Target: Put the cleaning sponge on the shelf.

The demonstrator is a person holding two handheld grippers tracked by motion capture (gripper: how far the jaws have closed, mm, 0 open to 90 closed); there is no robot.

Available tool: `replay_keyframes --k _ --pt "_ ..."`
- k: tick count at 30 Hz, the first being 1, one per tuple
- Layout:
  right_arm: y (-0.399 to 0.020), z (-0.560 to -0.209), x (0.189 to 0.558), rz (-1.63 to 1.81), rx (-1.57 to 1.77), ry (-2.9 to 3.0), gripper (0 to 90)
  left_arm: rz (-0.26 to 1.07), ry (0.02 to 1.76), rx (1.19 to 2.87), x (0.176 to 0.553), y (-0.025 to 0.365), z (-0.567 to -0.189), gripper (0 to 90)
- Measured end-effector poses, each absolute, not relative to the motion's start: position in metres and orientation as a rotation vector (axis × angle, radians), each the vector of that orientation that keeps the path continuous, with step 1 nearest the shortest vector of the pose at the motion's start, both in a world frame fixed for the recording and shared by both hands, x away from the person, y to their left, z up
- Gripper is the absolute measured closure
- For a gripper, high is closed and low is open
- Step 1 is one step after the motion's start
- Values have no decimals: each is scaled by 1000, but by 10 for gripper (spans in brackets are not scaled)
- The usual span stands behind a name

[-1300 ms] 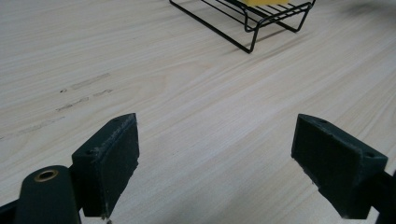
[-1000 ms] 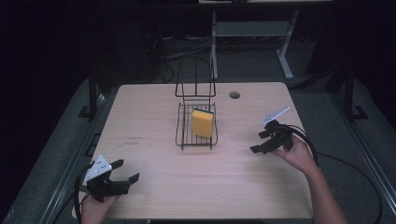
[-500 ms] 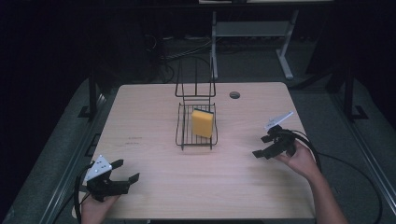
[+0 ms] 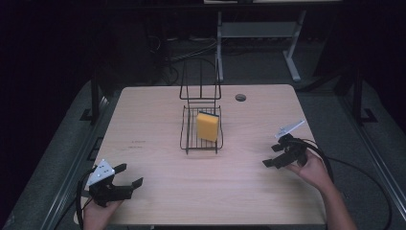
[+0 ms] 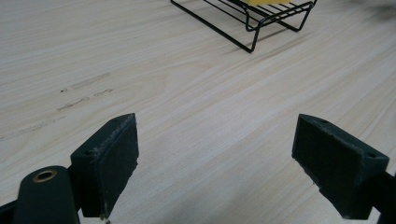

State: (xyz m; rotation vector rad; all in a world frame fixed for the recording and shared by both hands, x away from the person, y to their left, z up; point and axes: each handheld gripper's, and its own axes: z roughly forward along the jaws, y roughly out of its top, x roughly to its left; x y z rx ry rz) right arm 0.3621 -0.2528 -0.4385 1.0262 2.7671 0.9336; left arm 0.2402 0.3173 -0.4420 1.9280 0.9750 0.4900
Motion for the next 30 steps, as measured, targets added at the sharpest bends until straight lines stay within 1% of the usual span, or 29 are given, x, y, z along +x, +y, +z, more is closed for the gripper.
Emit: replay_keyframes --k 30 --pt "-268 -452 332 953 1059 2738 182 488 974 1936 240 316 -442 140"
